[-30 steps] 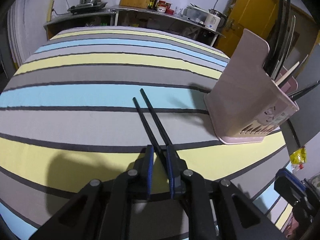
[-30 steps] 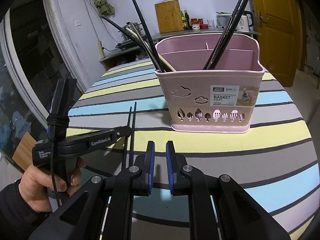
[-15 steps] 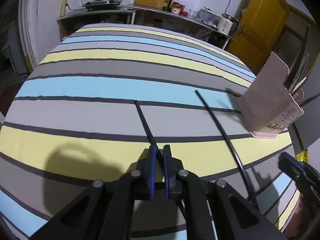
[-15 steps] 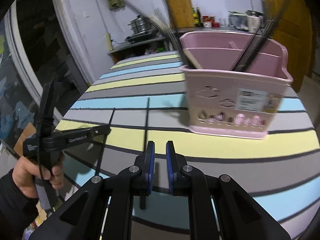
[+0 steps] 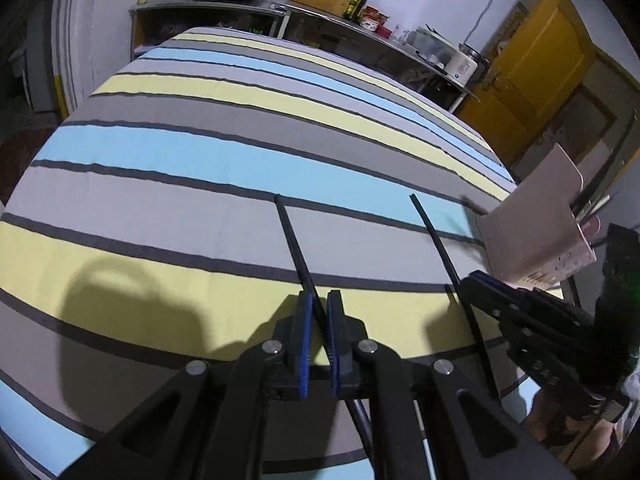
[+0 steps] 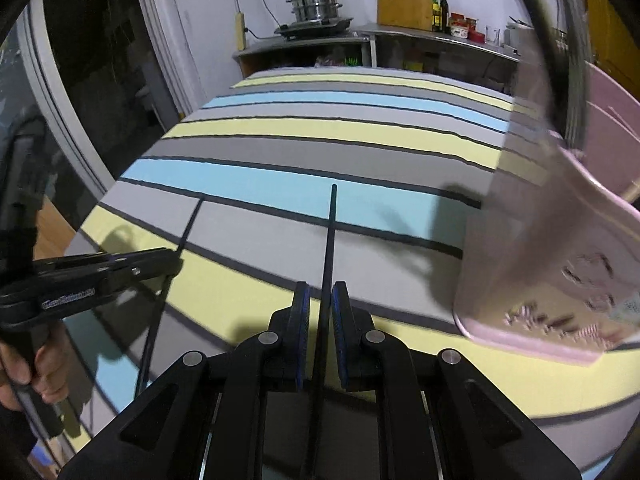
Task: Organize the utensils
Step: 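Close the left tool on a black chopstick while the right tool grasps the other, then carry the black chopsticks into the pink basket and open both tools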
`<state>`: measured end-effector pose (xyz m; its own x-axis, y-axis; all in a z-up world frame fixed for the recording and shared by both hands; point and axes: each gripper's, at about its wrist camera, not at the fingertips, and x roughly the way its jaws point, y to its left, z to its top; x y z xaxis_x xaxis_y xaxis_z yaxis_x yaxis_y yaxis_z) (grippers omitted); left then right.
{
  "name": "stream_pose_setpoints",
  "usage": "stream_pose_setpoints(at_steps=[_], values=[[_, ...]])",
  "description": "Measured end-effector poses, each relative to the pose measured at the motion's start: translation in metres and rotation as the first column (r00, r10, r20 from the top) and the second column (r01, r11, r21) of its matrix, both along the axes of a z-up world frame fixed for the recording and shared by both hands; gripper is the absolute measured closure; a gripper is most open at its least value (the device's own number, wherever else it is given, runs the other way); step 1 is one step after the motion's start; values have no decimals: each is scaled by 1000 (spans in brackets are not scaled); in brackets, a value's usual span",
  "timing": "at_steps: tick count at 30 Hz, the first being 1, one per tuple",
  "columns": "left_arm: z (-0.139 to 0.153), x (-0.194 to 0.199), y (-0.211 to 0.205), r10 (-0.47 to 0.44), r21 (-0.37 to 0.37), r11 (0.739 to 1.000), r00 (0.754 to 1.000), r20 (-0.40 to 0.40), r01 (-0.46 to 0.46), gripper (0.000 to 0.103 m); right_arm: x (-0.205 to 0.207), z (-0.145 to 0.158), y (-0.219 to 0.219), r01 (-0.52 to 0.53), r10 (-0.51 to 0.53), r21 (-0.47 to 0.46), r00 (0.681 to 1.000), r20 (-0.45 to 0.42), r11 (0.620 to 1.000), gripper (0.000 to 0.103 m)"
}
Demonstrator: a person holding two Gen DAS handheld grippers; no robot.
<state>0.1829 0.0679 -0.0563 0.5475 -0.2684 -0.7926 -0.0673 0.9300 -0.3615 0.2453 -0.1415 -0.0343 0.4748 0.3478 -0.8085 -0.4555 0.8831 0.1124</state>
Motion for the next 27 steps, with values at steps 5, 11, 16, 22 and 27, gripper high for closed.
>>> stream_pose_setpoints(at_steps=[5, 11, 16, 22, 27], values=[[1, 9, -3, 21, 11, 1000, 1000, -5, -21, 94, 17, -7, 8, 3, -3, -20, 1000, -10, 1000, 91], [2, 15, -11, 19, 82, 996, 1000, 1, -19, 94, 24, -6, 22, -4, 4, -80, 1000, 7, 997, 91], [4, 18, -18, -2, 150, 989, 1000, -4, 2, 95, 28, -6, 23, 1, -3, -68, 1000, -20, 998, 98], [18, 10, -18, -30, 125, 992, 999, 17, 28, 97, 9, 9, 16, 1, -1, -18, 1000, -11, 1000, 98], [39, -7, -20, -56, 111, 993, 996, 65, 49, 98, -12, 35, 11, -5, 4, 22, 999, 35, 1000, 98]])
